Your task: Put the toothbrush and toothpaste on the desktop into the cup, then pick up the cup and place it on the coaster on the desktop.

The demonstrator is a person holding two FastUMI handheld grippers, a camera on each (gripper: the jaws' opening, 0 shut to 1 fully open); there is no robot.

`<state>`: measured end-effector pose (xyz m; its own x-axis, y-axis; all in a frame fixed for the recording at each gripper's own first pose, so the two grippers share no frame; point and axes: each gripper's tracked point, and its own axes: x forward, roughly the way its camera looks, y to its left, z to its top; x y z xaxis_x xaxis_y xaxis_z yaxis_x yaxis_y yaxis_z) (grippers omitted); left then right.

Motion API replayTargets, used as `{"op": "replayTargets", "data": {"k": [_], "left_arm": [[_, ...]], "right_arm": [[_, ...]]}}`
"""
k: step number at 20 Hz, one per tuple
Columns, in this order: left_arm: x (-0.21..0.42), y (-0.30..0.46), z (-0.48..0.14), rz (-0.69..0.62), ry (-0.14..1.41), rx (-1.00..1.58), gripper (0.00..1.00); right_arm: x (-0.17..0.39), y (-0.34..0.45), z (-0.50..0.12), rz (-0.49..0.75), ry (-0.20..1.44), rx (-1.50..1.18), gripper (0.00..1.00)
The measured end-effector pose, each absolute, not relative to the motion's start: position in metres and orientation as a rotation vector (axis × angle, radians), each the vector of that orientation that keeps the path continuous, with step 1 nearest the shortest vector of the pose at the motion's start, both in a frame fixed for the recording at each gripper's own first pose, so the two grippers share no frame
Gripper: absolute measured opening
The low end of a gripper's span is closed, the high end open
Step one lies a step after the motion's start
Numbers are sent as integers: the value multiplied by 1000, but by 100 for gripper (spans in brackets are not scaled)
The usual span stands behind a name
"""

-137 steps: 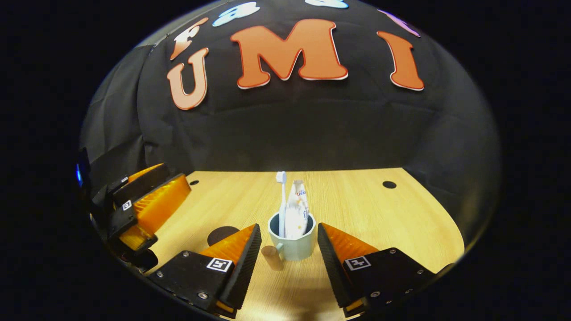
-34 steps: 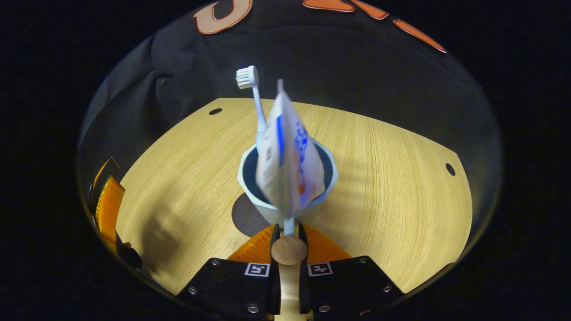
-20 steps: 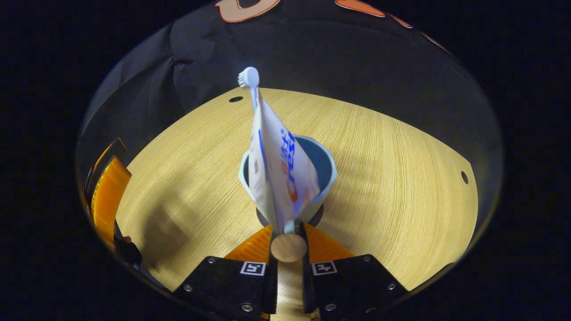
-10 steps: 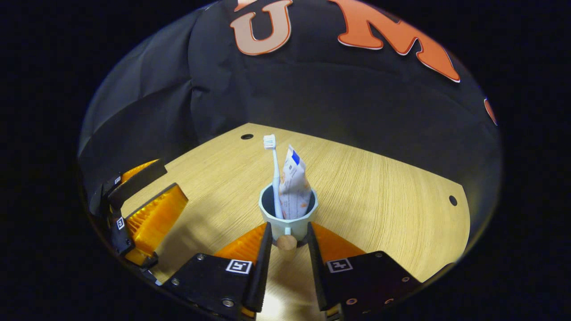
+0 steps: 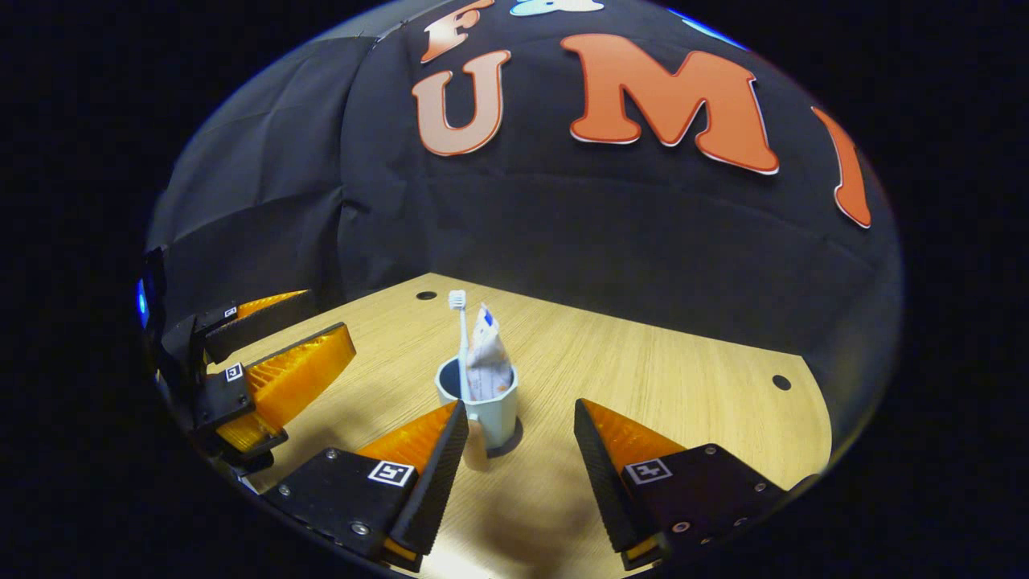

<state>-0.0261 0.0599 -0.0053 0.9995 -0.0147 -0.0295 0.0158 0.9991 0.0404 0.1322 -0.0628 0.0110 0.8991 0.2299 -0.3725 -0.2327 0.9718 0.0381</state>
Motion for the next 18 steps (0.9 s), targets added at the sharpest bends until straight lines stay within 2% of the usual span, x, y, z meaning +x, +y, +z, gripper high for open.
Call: {"op": "replayTargets", "data": {"k": [1, 2, 3, 5, 6, 9, 10, 13, 18], "left_arm": [[-25, 57, -3, -19, 25, 41, 99], [-24, 54, 0, -23, 18, 39, 99], [-23, 50, 1, -27, 10, 37, 99], [-23, 44, 8, -33, -7, 40, 95], [-23, 41, 11, -34, -18, 41, 100], [-21, 34, 18, -37, -38, 32, 95], [-20, 31, 20, -38, -42, 30, 98], [-21, 22, 26, -43, -61, 25, 96], [-21, 8, 40, -53, -96, 15, 100]], "right_arm": [[131, -70, 14, 222, 361, -1, 81], [132, -77, 19, 203, 333, 9, 77], [131, -86, 24, 184, 303, 17, 82], [129, -98, 33, 149, 240, 28, 82], [128, -105, 38, 132, 208, 29, 83], [122, -126, 48, 84, 132, 26, 82], [120, -132, 49, 68, 117, 23, 82], [111, -148, 51, 27, 91, 15, 83], [103, -169, 50, -23, 60, 11, 82]]}}
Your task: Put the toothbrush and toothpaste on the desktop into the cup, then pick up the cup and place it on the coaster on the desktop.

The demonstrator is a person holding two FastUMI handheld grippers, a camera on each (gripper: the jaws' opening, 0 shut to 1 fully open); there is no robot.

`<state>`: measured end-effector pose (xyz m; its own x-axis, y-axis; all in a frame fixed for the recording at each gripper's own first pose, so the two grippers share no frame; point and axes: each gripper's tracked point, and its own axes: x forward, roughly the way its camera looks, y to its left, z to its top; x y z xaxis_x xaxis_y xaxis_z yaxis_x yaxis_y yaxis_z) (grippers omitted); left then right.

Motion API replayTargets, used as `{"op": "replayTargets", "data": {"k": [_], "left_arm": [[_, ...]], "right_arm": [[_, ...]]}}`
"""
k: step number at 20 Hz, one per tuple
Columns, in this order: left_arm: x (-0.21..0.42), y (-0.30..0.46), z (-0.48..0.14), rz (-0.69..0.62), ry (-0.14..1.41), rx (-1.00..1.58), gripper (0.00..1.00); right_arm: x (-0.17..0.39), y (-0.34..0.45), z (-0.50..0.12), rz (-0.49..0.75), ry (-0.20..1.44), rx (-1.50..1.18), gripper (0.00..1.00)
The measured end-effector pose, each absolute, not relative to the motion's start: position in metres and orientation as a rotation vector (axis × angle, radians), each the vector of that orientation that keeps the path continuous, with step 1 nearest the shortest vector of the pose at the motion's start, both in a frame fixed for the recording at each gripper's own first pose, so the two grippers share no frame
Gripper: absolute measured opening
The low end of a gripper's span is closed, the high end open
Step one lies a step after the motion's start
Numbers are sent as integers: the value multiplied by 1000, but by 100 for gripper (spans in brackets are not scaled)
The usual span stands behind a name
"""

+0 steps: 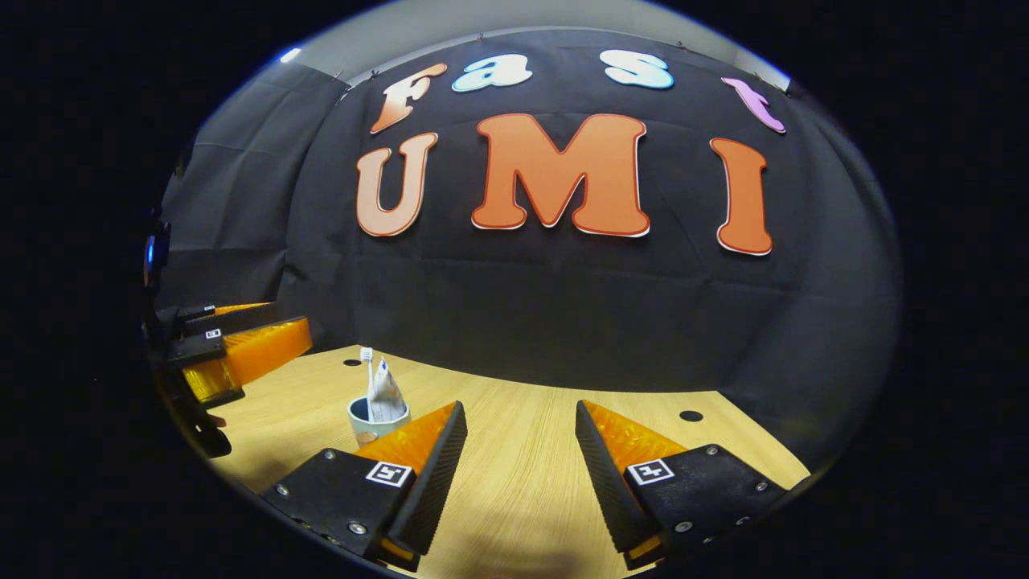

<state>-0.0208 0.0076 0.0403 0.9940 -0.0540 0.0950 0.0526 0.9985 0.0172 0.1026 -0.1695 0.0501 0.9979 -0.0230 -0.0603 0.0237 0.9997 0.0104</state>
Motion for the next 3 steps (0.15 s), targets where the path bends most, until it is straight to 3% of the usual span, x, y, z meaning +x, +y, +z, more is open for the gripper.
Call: {"op": "replayTargets", "data": {"k": [3], "left_arm": [[-20, 1, 48, -59, -112, 14, 100]], "right_arm": [[98, -178, 58, -42, 30, 17, 82]]}}
